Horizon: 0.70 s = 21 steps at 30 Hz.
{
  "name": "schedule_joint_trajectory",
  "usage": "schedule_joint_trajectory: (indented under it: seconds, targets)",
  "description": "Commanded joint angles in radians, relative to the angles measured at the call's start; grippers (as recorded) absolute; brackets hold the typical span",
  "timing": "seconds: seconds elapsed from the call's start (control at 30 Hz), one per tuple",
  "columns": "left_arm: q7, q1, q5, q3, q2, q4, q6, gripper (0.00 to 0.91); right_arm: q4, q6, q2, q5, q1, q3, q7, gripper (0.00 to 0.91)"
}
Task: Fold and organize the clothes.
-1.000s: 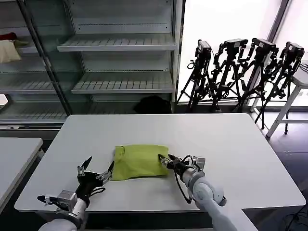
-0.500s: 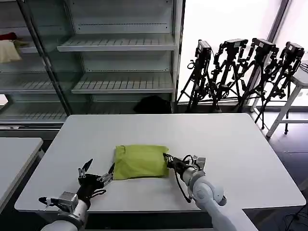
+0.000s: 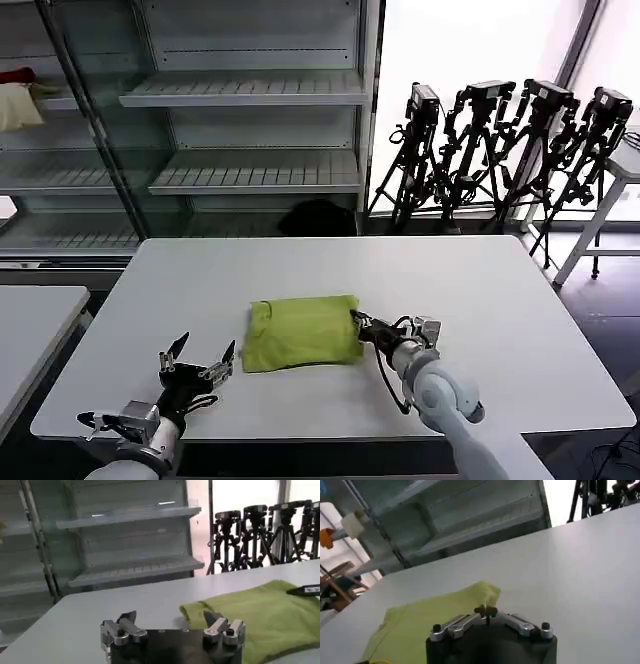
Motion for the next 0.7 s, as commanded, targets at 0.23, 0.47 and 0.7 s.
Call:
schedule_joint_trajectory:
  seconds: [0.23, 0.47, 0.7]
  targets:
    - [-0.002, -0.003, -0.001, 0.006, -0.001, -0.004, 0.001, 0.907, -0.003, 0.021, -0.154, -0.017, -0.026, 0.09, -0.058, 0.907]
    - [-0.005, 0.001, -0.008, 0.007, -0.001, -0.033, 0.0, 0.907, 0.005, 0.137, -0.161, -0.405, -0.042, 0.108, -0.22, 0.907]
    - [-0.025, 0.027, -0.015, 0.008, 0.014, -0.134, 0.003, 0.907, 0.217, 0.258, -0.238, -0.442, -0.211, 0.274, -0.061, 0.907]
